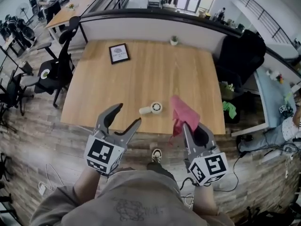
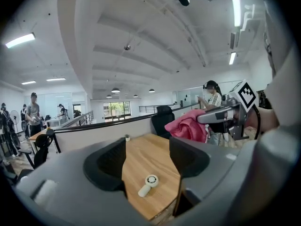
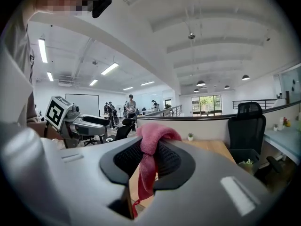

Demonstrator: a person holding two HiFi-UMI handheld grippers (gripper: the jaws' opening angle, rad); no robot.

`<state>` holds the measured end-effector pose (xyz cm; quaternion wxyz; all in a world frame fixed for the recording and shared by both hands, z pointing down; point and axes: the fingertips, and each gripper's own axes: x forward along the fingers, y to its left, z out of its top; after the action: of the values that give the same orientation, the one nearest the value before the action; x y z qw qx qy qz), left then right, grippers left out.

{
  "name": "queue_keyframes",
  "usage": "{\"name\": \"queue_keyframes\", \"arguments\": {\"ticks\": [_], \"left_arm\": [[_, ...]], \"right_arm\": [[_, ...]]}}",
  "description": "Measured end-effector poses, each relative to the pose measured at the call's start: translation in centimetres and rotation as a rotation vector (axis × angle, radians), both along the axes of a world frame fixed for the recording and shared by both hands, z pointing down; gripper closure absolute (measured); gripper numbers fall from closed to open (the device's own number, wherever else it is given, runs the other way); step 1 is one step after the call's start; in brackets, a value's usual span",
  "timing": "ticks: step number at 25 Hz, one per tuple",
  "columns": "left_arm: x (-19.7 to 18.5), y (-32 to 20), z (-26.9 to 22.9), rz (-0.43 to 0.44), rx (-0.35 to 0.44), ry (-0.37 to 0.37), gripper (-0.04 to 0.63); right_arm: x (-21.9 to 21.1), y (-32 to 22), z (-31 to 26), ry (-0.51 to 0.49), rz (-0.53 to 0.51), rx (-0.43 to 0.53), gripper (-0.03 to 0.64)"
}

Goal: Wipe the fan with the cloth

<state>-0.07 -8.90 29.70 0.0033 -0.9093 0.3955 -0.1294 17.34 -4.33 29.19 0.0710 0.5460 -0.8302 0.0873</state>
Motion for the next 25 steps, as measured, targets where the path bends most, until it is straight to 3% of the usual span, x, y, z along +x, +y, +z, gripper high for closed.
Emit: {"name": "queue_keyframes", "arguments": {"ticks": [7, 13, 25], "left_arm": [[3.9, -3.3, 0.1, -0.129, -0.004, 0.013, 0.305], [4.2, -4.0, 0.8, -0.205, -0.019, -0.009, 0.307], [3.0, -5.9, 1.1, -0.162, -0.055, -0.047, 0.307]], "right_arm": [[3.6, -5.7, 0.7, 0.009, -0.14, -0.003, 0.543], [4.4, -8.3, 1.3, 0.004, -0.214, -0.001, 0.543], [2.9, -10.8, 1.4, -0.018, -0.211, -0.018, 0.543]]}}
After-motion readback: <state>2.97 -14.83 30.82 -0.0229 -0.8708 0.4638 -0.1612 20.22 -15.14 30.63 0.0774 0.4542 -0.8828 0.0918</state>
